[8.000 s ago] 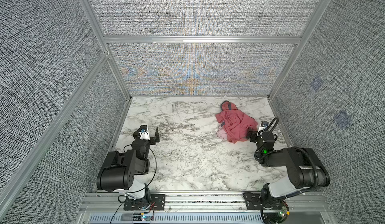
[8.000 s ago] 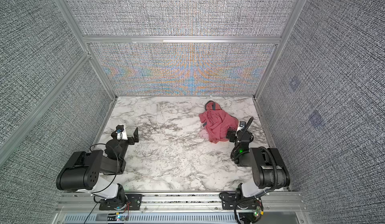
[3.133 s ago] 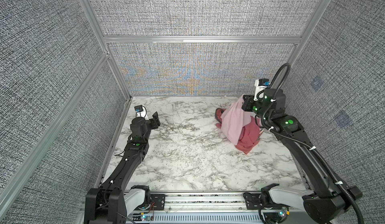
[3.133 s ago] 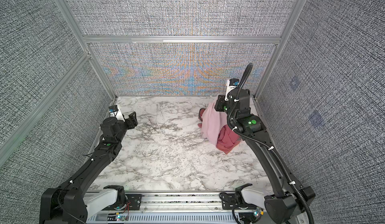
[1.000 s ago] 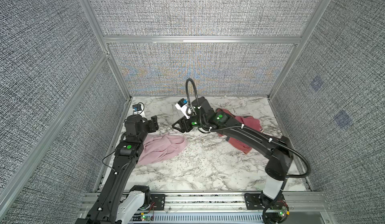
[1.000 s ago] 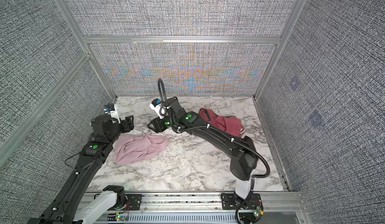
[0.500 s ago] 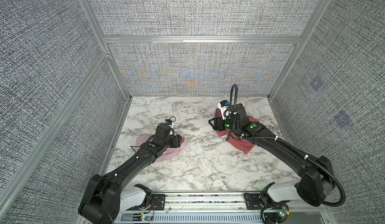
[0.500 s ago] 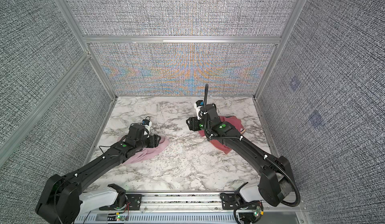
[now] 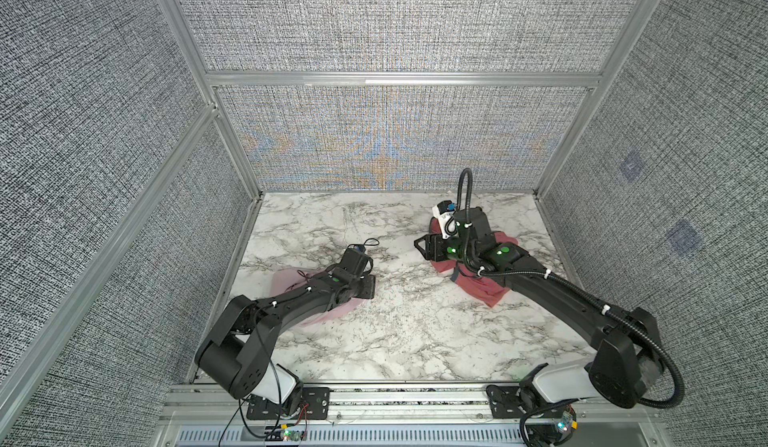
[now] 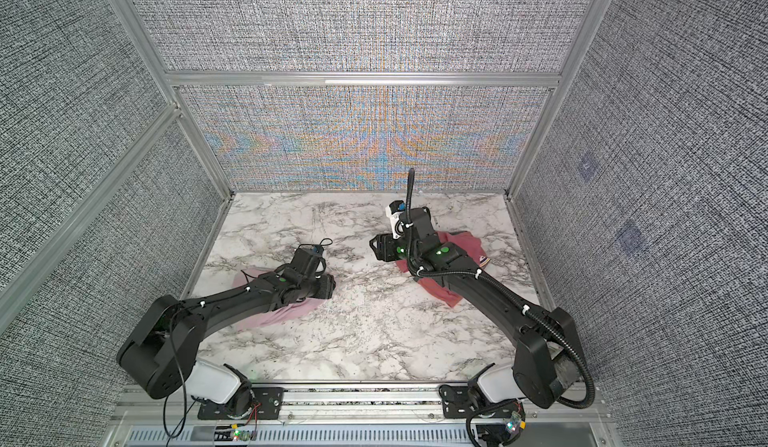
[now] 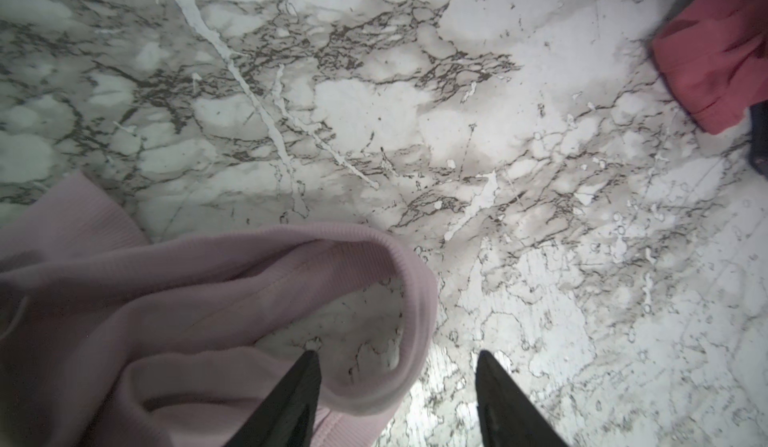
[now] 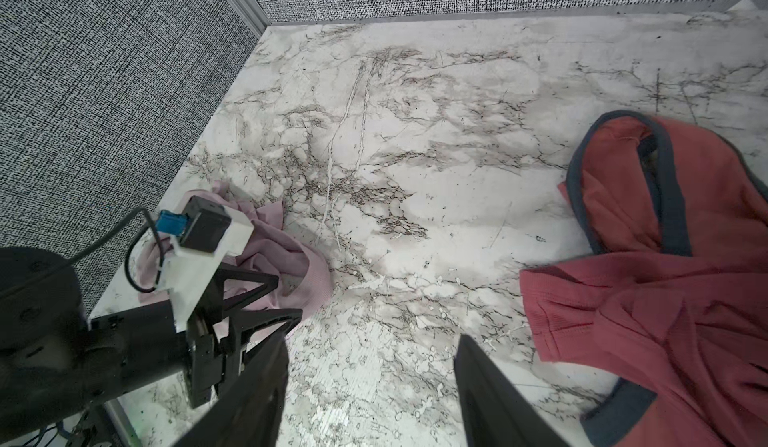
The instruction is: Pick out a specific cloth from the pile
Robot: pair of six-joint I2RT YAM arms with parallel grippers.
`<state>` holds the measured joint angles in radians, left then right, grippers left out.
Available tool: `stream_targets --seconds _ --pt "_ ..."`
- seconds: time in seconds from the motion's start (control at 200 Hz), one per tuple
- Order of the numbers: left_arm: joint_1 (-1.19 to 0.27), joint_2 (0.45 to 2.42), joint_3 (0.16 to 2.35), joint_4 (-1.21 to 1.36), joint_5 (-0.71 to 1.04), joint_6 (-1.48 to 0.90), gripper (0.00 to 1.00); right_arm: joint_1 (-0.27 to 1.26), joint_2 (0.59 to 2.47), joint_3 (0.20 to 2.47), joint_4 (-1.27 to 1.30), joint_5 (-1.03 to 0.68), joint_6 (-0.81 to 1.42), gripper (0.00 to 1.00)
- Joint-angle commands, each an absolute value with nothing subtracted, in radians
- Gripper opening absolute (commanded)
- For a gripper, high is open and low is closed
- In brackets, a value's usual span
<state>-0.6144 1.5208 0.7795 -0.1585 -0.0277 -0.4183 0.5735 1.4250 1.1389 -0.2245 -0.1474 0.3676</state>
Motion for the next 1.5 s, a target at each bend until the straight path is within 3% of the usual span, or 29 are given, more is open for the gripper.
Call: stream_targets --seconds 0.0,0.245,0.33,0.5,0.976,1.201,1.496 --pt "-0.618 1.557 0.803 -0.143 -0.057 -0.391 0.61 0.570 1.423 1.140 -0.216 -0.153 0.369 0.65" --pt "-0.620 1.622 0.835 -0.144 -0.053 -0.367 0.50 0.562 1.428 1.148 -0.221 -0.148 0.369 0.65" --pt "-0.620 1.630 0.839 -0.141 -0.050 -0.367 0.37 0.561 1.433 1.153 -0.222 -0.147 0.371 0.65" --pt "-0.621 1.617 0.876 -0.147 -0.040 -0.360 0.00 0.559 1.445 1.167 -0.227 -0.148 0.371 0.65" --pt "-0.620 1.444 1.099 -0.143 -0.093 -0.388 0.00 0.558 1.426 1.181 -0.248 -0.141 0.371 0.65" --pt "-0.618 1.332 1.002 0.109 0.001 -0.362 0.00 0.558 1.424 1.180 -0.244 -0.134 0.373 0.65" --pt "-0.588 1.328 1.004 0.184 0.062 -0.381 0.00 0.558 1.431 1.183 -0.243 -0.140 0.378 0.65"
